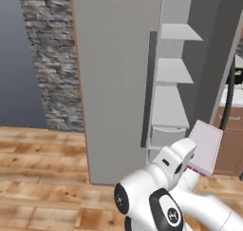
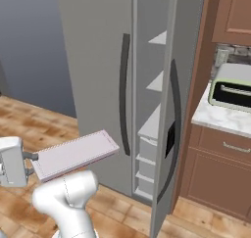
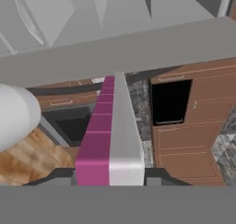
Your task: The ice cube tray has been filled with water. Take the tray and place it in the freezer to make ice. Close the freezer door after placing the tray.
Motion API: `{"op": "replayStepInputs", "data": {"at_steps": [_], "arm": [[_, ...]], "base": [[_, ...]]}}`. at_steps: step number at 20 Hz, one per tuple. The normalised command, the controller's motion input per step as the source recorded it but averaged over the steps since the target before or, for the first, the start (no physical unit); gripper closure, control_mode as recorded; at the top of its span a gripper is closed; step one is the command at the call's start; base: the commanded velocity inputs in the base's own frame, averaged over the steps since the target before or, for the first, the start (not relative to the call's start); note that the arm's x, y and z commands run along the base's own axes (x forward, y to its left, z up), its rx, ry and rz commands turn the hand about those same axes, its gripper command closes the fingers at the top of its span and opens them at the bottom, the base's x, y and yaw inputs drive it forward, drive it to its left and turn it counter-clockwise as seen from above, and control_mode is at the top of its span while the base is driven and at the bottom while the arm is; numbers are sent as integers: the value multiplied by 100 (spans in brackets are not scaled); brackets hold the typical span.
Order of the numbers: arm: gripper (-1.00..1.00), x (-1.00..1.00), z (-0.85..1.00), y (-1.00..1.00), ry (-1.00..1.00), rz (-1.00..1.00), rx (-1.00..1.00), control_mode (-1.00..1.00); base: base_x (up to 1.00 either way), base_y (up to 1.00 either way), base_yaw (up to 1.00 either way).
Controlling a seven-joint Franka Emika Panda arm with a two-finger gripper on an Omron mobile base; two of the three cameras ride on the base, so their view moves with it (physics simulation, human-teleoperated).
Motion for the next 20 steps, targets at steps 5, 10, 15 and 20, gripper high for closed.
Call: {"op": "replayStepInputs", "data": {"at_steps": [5, 10, 15, 20], "arm": [[100, 0, 0, 0, 0, 0, 0, 100], [100, 0, 0, 0, 0, 0, 0, 100], [100, 0, 0, 0, 0, 0, 0, 100], [100, 0, 0, 0, 0, 0, 0, 100]], "base": [[50, 1, 0], [51, 0, 0], [48, 0, 0], [34, -4, -1]]}}
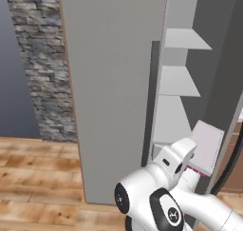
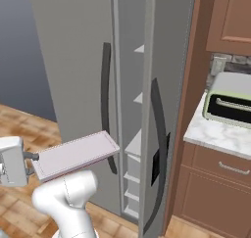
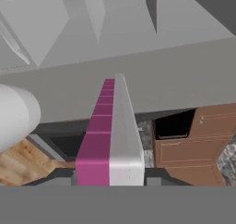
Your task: The ice cube tray has been filled with water. Take the tray and place it in the freezer to make ice. Close the freezer door after placing the tray.
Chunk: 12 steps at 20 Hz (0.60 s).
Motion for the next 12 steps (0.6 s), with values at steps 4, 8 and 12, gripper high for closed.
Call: {"op": "replayStepInputs", "data": {"at_steps": [4, 8, 12], "arm": [[100, 0, 0, 0, 0, 0, 0, 100], [100, 0, 0, 0, 0, 0, 0, 100], [100, 0, 0, 0, 0, 0, 0, 100]], "base": [[29, -6, -2], [38, -3, -1], [48, -6, 0]]}}
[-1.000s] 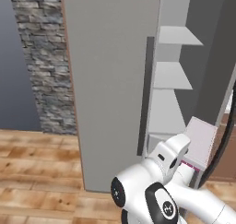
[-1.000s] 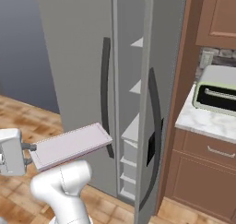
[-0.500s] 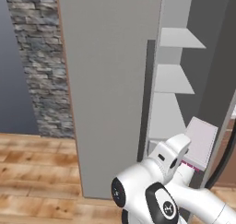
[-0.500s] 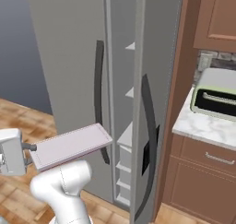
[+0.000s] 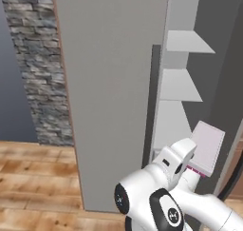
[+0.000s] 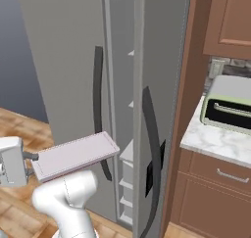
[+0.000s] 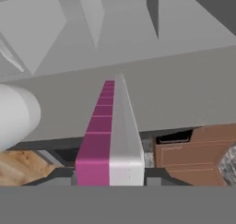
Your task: The ice cube tray has been filled with water. Take the tray and place it in the freezer to make ice. Close the freezer door after placing the tray.
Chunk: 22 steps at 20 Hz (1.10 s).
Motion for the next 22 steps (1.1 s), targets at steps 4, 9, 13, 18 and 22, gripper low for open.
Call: {"op": "replayStepInputs", "data": {"at_steps": [4, 9, 13, 18, 22], "arm": [[100, 0, 0, 0, 0, 0, 0, 100], [100, 0, 0, 0, 0, 0, 0, 100], [100, 0, 0, 0, 0, 0, 0, 100], [100, 0, 0, 0, 0, 0, 0, 100], [100, 0, 0, 0, 0, 0, 0, 100]], "base": [[54, -14, 0], [53, -14, 0], [24, -16, 0], [0, -19, 0], [0, -20, 0]]}}
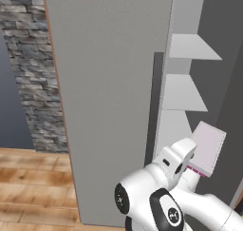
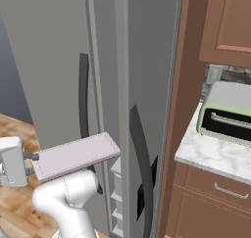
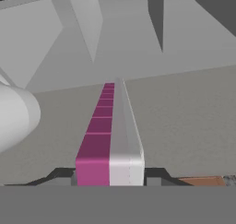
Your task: The ice cube tray has been filled with water. Take the tray and place it in the freezer to make ice. Close the freezer door after placing the tray.
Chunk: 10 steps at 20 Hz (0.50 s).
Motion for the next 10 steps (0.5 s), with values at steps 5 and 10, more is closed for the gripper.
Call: {"op": "replayStepInputs", "data": {"at_steps": [5, 10], "arm": [[100, 0, 0, 0, 0, 0, 0, 100], [100, 0, 0, 0, 0, 0, 0, 100]], "base": [[-5, -36, 0], [-13, -42, 0]]}}
